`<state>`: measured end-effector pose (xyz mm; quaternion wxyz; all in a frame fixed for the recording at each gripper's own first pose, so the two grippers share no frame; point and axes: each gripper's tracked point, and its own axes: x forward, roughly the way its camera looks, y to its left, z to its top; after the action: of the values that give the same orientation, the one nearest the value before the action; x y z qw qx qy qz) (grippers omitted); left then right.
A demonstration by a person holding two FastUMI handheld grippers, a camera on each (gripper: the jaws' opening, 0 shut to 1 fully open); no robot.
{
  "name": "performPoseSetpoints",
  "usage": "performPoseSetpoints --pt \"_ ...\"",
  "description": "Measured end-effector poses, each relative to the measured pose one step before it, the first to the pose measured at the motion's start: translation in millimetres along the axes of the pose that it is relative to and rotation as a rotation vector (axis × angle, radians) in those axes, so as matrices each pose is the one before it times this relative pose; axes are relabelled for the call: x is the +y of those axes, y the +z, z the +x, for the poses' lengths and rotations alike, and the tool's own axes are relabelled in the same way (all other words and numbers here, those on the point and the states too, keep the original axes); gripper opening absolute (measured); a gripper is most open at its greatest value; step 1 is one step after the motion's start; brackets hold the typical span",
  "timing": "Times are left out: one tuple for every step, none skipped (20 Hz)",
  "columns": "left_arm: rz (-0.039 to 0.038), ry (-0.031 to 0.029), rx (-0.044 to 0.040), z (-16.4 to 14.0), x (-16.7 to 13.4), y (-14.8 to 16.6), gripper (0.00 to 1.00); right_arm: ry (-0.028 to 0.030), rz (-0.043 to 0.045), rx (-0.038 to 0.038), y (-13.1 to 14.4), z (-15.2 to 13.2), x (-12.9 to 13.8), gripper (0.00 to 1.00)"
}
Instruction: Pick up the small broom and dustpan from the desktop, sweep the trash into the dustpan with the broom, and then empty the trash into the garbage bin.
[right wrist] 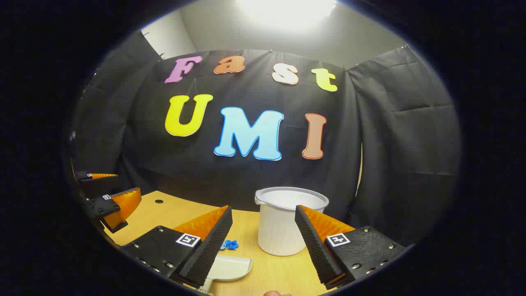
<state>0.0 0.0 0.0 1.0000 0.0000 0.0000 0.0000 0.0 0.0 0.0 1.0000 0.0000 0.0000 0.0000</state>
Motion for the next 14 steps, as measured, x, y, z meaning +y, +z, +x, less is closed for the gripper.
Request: performPoseSetpoints --pt "-0.01084 0.01867 -0.02104 1.31 8.03 6.16 0.95 0.01793 -0.01304 -0.00147 -0.01 4.02 6.30 0.96" --pt "-0.01730 0.00166 -0.01450 2.10 1.80 3.54 0.95 0.01041 -0.00878 -0.00142 1.26 3.89 3.74 0.96" --pt "-0.01825 -0.00001 -0.00325 3.83 2.32 2.05 0.95 -0.00768 -0.00787 0.00707 0.48 3.17 0.50 0.96" --pt "-0.01570 -0.00723 0.00320 4.43 1.32 -2.24 0.95 -0.01311 -0.00602 0.02972 -4.85 0.15 -1.42 0.96" --pt "-0.01544 -0.01146 0.00662 5.53 -0.06 -1.47 0.95 -0.00883 -0.00333 0.01089 -1.27 0.39 0.53 0.96" --pt "-0.01283 -0.01367 0.01539 5.98 1.38 -1.30 0.95 -0.01301 0.00374 0.01019 2.37 -0.63 0.97 0.96" --pt "-0.00437 -0.00531 0.01376 3.40 3.95 -2.63 0.95 -0.00603 0.00705 0.01013 0.97 -0.25 1.13 0.96" --pt "0.00236 -0.00551 0.00931 4.22 4.00 -1.28 0.90 0.00224 0.00704 0.00320 -0.54 -0.82 3.20 0.96" --pt "0.00703 -0.00405 0.00273 4.04 3.52 -1.64 0.95 0.00824 0.00122 -0.00357 0.34 0.25 4.69 0.96" --pt "0.00912 -0.00055 0.00725 2.55 3.97 -3.92 0.93 -0.00283 0.00045 0.00198 -2.42 0.09 2.78 0.96" --pt "0.00929 -0.00917 0.01121 3.50 1.53 -4.42 0.95 -0.01555 -0.00085 0.00899 -3.74 -0.16 0.20 0.96" --pt "0.00428 -0.00920 0.00933 2.65 1.31 -5.49 1.00 -0.00954 -0.00528 0.01832 -7.18 -1.65 0.55 0.96" --pt "0.00016 -0.00984 0.01163 2.29 0.66 -5.66 1.00 0.00407 -0.01324 0.01601 -4.15 1.16 6.59 0.96" --pt "-0.00327 -0.00871 0.00894 0.55 0.31 -4.40 0.95 0.00177 -0.01952 0.00704 -2.99 -0.07 4.43 0.96"
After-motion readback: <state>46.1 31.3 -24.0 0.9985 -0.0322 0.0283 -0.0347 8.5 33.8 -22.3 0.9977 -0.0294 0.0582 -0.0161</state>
